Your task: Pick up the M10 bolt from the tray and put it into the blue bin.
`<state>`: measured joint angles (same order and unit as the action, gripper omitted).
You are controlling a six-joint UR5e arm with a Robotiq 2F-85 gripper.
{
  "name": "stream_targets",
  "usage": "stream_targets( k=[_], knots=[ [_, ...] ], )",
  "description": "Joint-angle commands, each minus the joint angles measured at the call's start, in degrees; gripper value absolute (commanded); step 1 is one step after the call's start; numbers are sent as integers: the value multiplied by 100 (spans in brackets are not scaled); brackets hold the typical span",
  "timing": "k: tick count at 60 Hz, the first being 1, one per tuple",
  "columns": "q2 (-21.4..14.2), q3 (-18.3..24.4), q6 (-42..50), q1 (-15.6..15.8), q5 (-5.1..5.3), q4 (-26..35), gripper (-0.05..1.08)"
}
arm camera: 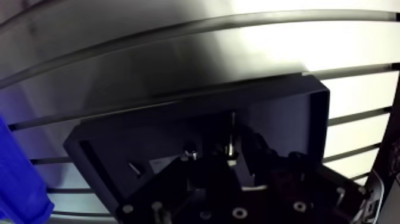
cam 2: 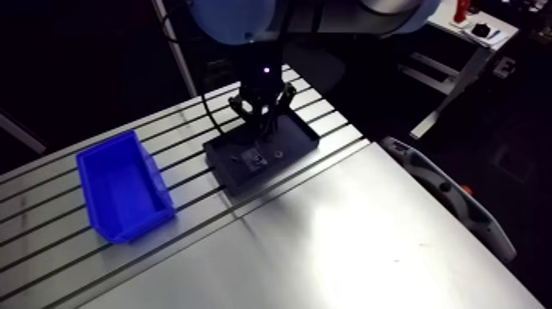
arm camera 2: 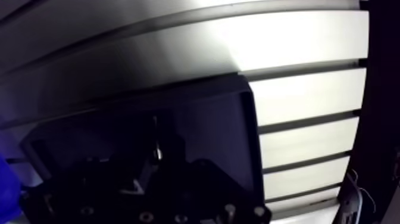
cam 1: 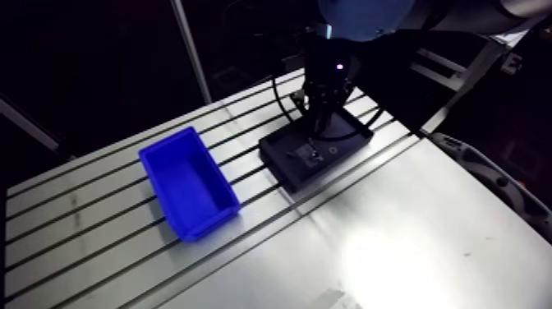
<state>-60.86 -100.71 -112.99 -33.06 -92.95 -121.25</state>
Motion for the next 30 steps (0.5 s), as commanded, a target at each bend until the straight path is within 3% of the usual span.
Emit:
stream_targets(
  k=[1, 30],
  knots=[
    [0, 3, 0, 1, 1, 0, 72],
    [-9, 4, -1, 1, -8, 0, 80]
  ],
)
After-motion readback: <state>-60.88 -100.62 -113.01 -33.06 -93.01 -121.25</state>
